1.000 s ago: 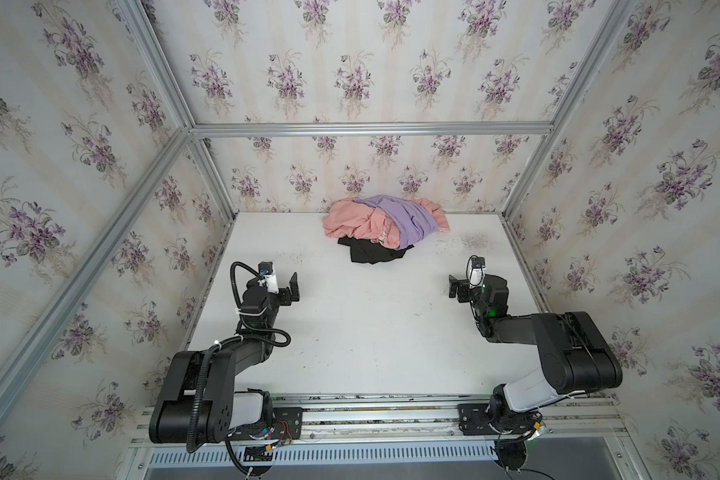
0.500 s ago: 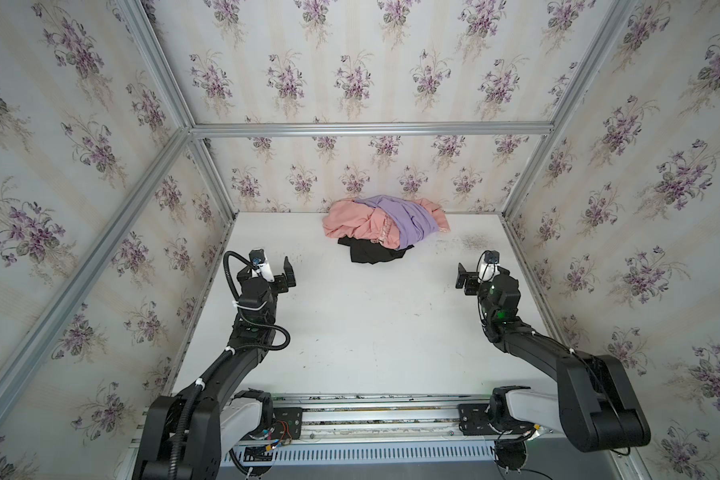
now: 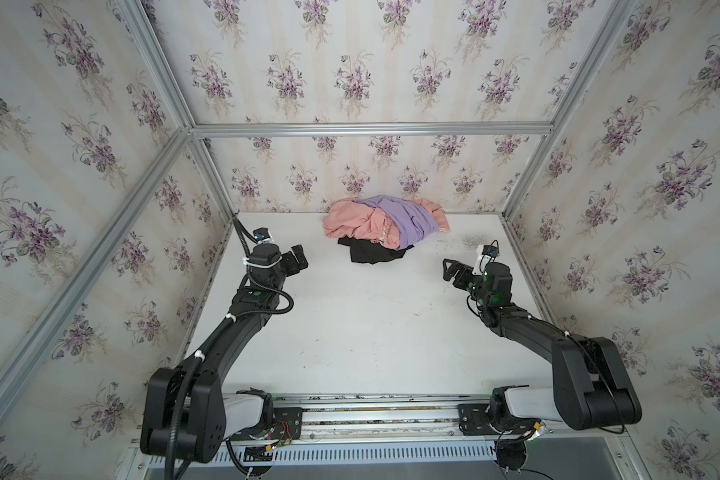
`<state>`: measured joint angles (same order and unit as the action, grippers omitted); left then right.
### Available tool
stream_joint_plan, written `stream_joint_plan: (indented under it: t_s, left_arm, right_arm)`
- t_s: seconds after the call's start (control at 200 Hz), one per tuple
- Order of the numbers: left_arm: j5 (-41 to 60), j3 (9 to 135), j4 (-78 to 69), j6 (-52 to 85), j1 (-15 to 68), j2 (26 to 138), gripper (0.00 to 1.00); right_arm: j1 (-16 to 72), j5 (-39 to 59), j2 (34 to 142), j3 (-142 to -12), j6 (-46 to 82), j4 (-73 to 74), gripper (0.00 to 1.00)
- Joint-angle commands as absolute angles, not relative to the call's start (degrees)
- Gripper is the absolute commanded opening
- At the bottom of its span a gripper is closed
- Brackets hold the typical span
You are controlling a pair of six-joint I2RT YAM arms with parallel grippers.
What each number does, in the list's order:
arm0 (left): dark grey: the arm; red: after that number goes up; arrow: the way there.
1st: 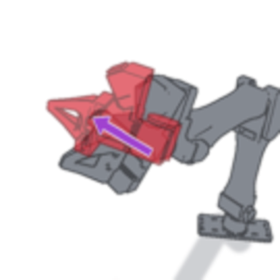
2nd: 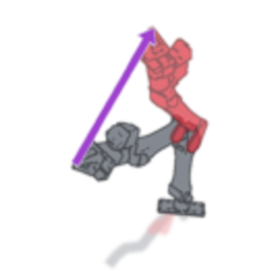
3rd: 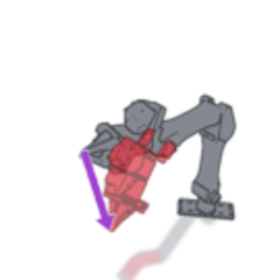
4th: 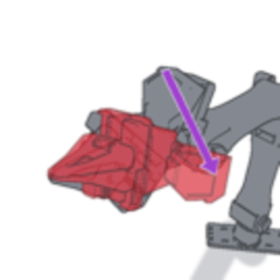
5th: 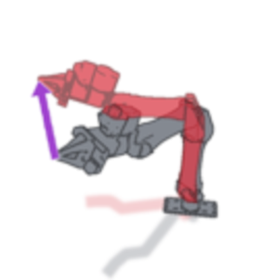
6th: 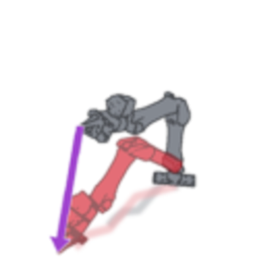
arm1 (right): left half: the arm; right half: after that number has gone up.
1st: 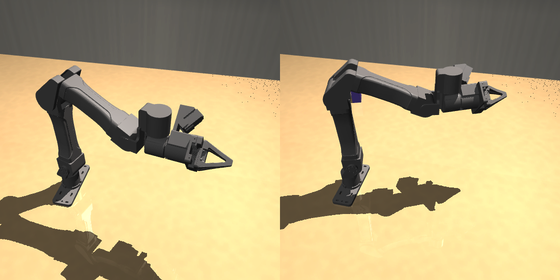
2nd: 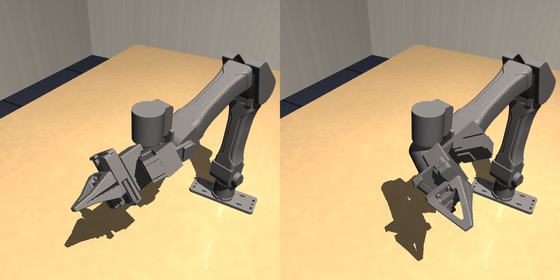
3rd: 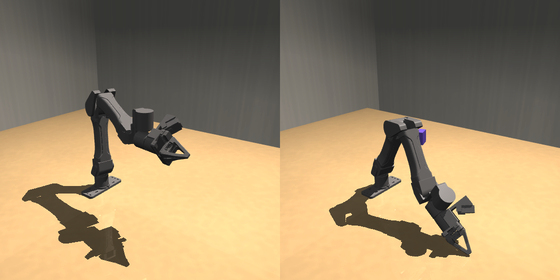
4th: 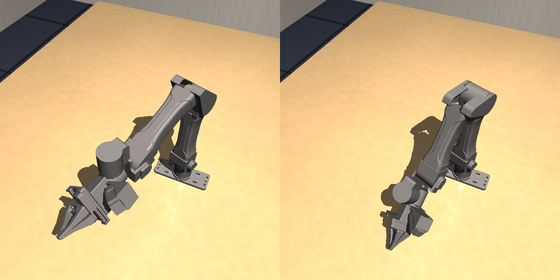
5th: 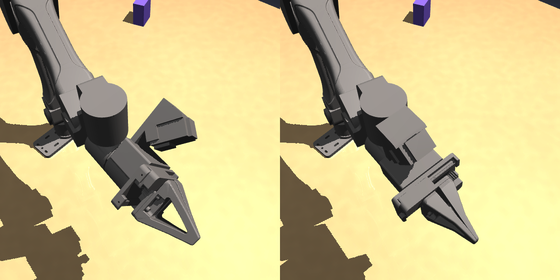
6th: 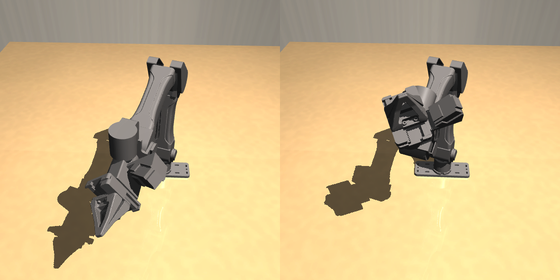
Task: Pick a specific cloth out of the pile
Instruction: 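Reach both grippers toward the cloth pile, left toward the black cloth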
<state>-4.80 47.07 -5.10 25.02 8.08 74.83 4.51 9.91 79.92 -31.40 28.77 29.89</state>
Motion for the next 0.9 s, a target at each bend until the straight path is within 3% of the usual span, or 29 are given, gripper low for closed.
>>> stream_joint_plan:
  t_s: [0.0, 0.18, 0.37, 0.7, 0.894]
  left_arm:
    - [3.9, 50.3, -2.1, 30.9, 10.0, 78.8, 1.00]
    - [9.4, 56.8, -1.3, 34.9, 13.8, 88.0, 1.00]
    - [15.7, 65.1, -1.1, 37.2, 17.2, 97.6, 0.96]
    - [21.9, 77.8, -1.1, 41.7, 19.6, 110.4, 0.68]
    - [22.8, 84.0, -1.1, 43.8, 20.2, 116.8, 0.61]
  right_arm:
    - [7.0, 13.3, 83.0, -33.9, 30.6, 30.3, 1.00]
    - [13.2, 10.4, 87.7, -40.2, 25.6, 22.0, 1.00]
    - [14.7, 12.0, 92.0, -42.1, 26.0, 23.9, 1.00]
    - [16.3, 12.3, 94.4, -44.9, 27.9, 24.8, 1.00]
    - [16.4, 12.7, 94.1, -45.9, 27.4, 23.8, 1.00]
